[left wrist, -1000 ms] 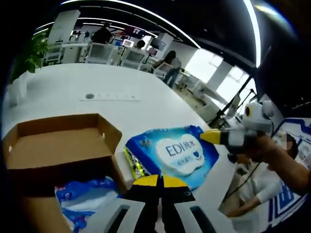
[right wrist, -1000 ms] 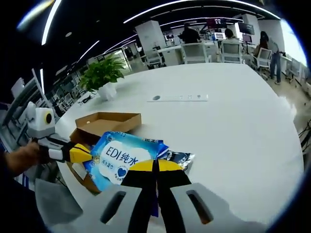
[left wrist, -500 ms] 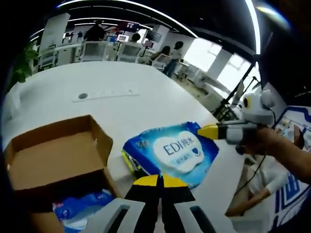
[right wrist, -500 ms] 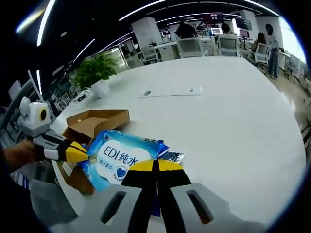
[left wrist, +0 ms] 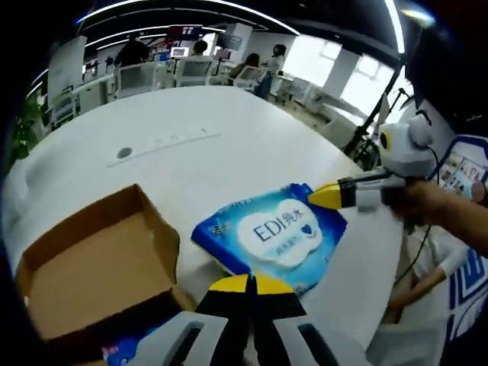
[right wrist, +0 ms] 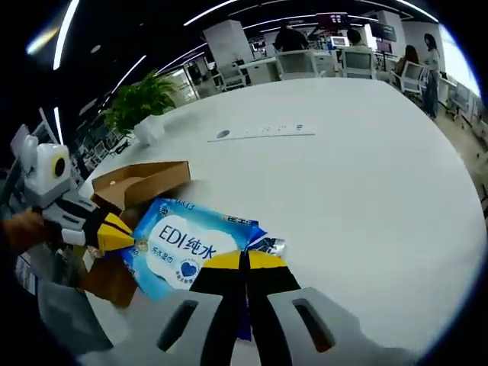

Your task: Operate the shoe box by opening the lid, removing the specified soft item, and placing it in the target area until the item is outside and the box remains undamaged.

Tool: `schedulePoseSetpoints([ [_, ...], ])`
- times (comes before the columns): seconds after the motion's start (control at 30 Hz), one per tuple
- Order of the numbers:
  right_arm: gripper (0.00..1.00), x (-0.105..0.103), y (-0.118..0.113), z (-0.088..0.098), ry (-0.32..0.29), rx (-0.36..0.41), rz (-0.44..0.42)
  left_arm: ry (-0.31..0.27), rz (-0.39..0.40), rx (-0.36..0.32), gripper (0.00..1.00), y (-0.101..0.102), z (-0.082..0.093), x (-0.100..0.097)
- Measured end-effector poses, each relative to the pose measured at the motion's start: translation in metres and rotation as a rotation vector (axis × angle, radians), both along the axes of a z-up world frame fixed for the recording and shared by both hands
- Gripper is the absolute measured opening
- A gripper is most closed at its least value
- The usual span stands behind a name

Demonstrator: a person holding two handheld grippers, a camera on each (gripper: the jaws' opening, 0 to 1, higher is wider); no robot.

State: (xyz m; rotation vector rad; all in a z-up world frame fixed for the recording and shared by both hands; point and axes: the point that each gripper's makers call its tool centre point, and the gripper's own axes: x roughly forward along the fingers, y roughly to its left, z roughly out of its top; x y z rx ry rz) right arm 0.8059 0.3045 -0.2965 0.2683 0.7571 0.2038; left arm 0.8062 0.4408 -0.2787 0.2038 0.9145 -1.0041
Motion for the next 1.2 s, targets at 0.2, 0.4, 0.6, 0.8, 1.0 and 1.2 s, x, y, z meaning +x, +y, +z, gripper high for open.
schedulePoseSetpoints([
  [0.2, 0.00, -0.003, 0.002, -0.005, 0.008, 0.009, -0.018, -0.012, -0.025, 0.031, 0.00, -0.005, -0.005, 0.003],
  [0.4, 0.00, -0.001, 0.001, -0.012, 0.010, 0.007, -0.021, -0.023, -0.048, 0.062, 0.00, -0.006, -0.011, 0.006],
  [0.6, 0.00, 0.002, 0.000, -0.019, 0.006, 0.009, -0.024, -0.042, -0.074, 0.091, 0.00, -0.005, -0.018, 0.007],
  [0.8, 0.00, -0.001, 0.002, -0.014, 0.002, 0.014, -0.030, -0.042, -0.096, 0.109, 0.00, -0.004, -0.021, 0.002],
  [1.0, 0.00, 0.003, -0.002, -0.018, -0.001, 0.018, -0.043, -0.066, -0.179, 0.159, 0.03, 0.003, -0.027, -0.007],
  [1.2, 0.00, 0.003, -0.005, -0.018, 0.004, 0.025, -0.060, -0.094, -0.167, 0.126, 0.13, 0.001, -0.015, -0.004],
])
